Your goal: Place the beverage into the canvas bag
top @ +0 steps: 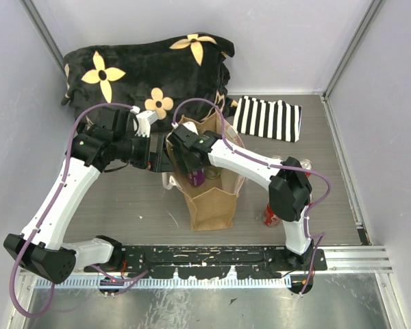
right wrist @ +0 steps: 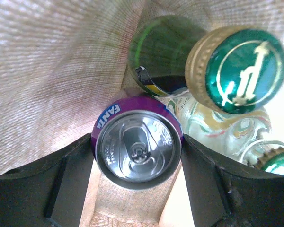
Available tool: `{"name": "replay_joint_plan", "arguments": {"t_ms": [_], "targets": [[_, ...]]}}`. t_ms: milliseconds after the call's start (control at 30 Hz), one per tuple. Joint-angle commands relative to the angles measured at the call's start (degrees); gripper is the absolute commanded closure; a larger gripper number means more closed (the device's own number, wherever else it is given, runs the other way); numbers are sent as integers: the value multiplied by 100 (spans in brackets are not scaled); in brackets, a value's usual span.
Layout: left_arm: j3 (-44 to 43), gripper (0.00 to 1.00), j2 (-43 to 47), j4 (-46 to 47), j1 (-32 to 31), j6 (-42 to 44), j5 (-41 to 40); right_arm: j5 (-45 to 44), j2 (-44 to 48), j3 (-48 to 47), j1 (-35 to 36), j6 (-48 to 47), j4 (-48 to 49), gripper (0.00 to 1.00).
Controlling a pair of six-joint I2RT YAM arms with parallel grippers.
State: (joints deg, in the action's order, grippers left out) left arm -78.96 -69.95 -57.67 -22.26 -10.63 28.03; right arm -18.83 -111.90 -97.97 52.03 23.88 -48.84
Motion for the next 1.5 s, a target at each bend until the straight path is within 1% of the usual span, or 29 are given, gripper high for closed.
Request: {"name": "replay_joint_plan", "arguments": {"t_ms": [0,167,333,467,567,667,767,833,900,1033,1100,1133,1233,1267,1333,1467], "targets": [[-20,2,44,183,29,-41,147,-214,350,-546,35,-87,240,24],[-47,2,140,237,24,-111,108,-305,433,-658,44,-78,191,23],[-41,2,498,494,59,-230,-96,-365,568,-849,44,-18,199,23],[-90,2,699,432,64,-225,-180,-443,652,-1101,44,-4,191,23],[-29,2,828,227,64,32,-163,-527,749,-1266,44,53,182,23],[208,2,1090,49,64,488,-136,-685,925,-1457,44,147,182,23],[320,2,1234,-248,63,876,-208,-994,1177,-1742,43,219,9,23],[347,2,1273,-314,64,970,-296,-1321,1439,-1785,36,258,-51,23],[334,2,1263,-290,63,971,-340,-1771,1787,-1659,34,324,-55,23],[184,2,1042,-89,64,914,-369,-2365,2358,-1151,-110,384,-141,22],[8,2,915,-45,64,989,-523,-2420,2621,-895,-363,568,-261,21],[-57,2,861,-44,64,1078,-589,-2269,2729,-747,-588,664,-273,21],[-153,2,711,-71,64,1396,-787,-1449,2899,-372,-1550,879,-317,21],[-207,2,656,-134,64,1515,-805,-1204,2863,-314,-1954,848,-360,21],[-295,2,536,-277,63,1713,-868,-707,2629,-332,-2451,737,-538,21],[-445,2,361,-461,64,1864,-813,-200,2313,-593,-3105,728,-972,20]]}}
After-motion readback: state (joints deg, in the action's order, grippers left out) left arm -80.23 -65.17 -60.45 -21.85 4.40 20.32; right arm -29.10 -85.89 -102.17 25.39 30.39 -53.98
